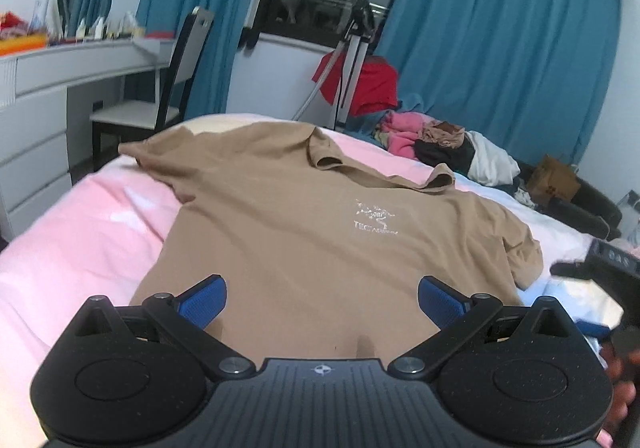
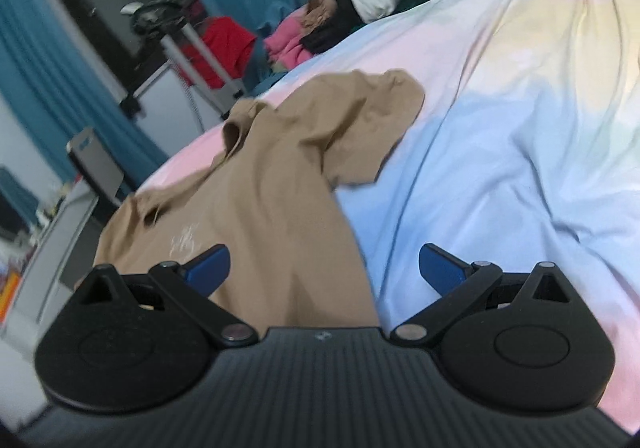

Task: Fold clothes
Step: 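Move the open right gripper to the side edge of the T-shirt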

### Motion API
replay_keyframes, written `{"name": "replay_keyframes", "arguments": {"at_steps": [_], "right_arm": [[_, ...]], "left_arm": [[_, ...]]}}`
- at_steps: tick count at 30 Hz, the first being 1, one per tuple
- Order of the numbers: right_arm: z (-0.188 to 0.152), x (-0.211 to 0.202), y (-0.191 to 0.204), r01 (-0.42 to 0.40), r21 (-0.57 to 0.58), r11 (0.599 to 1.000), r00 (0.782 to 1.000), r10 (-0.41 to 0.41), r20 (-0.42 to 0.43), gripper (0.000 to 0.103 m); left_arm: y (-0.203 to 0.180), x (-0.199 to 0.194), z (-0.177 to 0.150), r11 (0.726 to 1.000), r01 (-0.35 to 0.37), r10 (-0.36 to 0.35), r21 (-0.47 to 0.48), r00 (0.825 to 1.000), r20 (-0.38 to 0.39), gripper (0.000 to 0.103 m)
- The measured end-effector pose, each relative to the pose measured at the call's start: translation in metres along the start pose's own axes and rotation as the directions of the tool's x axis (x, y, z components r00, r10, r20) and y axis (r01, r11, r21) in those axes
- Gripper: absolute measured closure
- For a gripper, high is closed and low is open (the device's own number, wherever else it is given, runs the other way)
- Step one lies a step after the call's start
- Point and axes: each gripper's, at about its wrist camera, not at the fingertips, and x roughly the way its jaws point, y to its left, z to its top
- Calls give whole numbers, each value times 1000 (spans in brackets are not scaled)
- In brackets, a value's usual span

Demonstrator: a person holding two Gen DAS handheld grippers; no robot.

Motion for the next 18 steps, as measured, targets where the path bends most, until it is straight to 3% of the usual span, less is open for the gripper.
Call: {"name": "replay_keyframes", "arguments": {"at_steps": [3,9,14,18], "right_arm": [[12,14,-1,4,24,1000,998,-5,55,1],[22,57,-19,-56,210,976,997,44,61,4],[18,95,-18,-57,260,964,998,49,40,3],[20,109,-19,-66,302,951,995,42,87,3]], "left_arm": [[2,11,-4,1000,-2,2,11,1000,-6,0],[8,46,-14,999,-39,39,7,995,-88,0],[17,60,-19,998,-48,43,-36,992,-122,0],[18,66,-21,998,-53,49,-33,992,-118,0]]}}
